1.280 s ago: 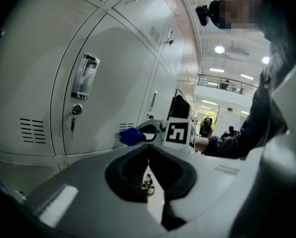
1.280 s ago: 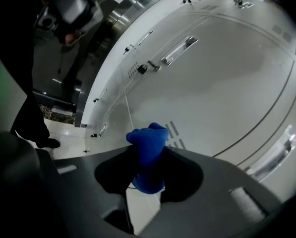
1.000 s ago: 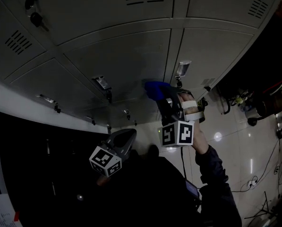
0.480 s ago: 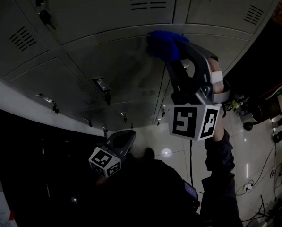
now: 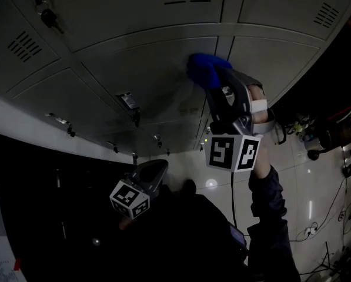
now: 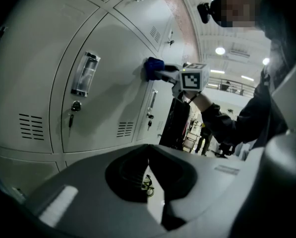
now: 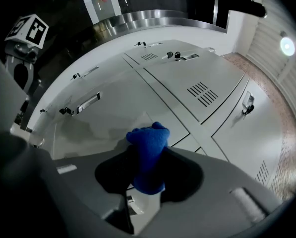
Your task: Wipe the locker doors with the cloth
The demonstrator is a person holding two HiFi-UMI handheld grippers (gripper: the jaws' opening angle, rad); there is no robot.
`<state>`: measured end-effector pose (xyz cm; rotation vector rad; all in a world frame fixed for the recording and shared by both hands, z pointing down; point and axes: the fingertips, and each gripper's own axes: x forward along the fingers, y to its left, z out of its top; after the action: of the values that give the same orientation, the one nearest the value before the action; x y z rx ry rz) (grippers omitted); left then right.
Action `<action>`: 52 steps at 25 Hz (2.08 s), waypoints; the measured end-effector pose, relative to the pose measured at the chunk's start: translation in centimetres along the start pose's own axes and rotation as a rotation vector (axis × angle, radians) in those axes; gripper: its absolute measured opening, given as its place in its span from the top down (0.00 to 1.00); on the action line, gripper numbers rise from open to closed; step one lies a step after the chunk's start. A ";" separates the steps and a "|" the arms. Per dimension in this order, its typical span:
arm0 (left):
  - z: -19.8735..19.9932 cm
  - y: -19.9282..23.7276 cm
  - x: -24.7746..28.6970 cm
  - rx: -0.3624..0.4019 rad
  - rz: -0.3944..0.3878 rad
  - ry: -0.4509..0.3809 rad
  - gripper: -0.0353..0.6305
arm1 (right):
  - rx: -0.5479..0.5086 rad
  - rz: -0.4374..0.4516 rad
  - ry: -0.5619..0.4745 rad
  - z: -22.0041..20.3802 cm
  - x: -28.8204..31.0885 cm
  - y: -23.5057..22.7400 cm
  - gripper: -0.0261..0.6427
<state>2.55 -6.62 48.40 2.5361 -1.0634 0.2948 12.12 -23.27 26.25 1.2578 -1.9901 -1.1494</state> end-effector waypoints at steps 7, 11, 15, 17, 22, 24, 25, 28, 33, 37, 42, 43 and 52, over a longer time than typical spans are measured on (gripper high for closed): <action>0.1 -0.7 0.9 0.003 -0.019 0.011 0.98 | 0.050 0.084 0.039 -2.8 0.1 4.9 0.78; -0.2 -0.8 1.0 0.012 -0.023 0.029 0.98 | 0.056 0.135 0.075 -4.5 0.1 8.1 0.78; -0.5 -0.7 1.0 0.001 -0.018 0.033 0.98 | 0.057 0.205 0.124 -6.6 0.2 12.0 0.78; -0.7 -0.6 1.0 -0.013 -0.012 0.033 0.98 | 0.063 0.243 0.149 -7.9 0.2 14.2 0.77; -0.8 -0.4 0.9 -0.009 0.000 0.040 0.98 | 0.070 0.327 0.220 -11.0 0.1 19.8 0.77; -0.8 -0.3 0.8 -0.009 0.008 0.042 0.98 | 0.076 0.360 0.250 -12.2 0.1 21.9 0.77; -0.9 -0.2 0.7 -0.012 0.013 0.042 0.98 | 0.076 0.375 0.262 -12.8 0.1 22.9 0.77; -1.0 0.2 0.5 -0.028 0.031 0.038 0.98 | 0.080 0.423 0.291 -14.4 0.1 25.6 0.77; -1.2 0.2 0.3 -0.034 0.034 0.041 0.98 | 0.102 0.474 0.315 -16.0 0.0 28.6 0.77; -1.0 0.2 0.2 -0.038 0.033 0.031 0.98 | 0.139 0.496 0.314 -15.8 -0.1 29.0 0.78; -0.7 -0.1 -0.1 -0.022 0.019 0.035 0.98 | 0.359 0.523 0.187 -10.8 -2.2 26.0 0.78; -0.5 -0.1 -0.2 -0.015 0.018 0.032 0.98 | 0.394 0.524 0.154 -9.5 -2.6 25.0 0.78; 0.5 -1.6 0.7 0.017 -0.038 -0.004 0.98 | 0.469 0.473 -0.037 -2.1 -4.0 16.6 0.78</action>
<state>4.17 -6.24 47.73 2.5701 -1.0179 0.2895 7.85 -17.01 41.68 0.8836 -2.4960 -0.4975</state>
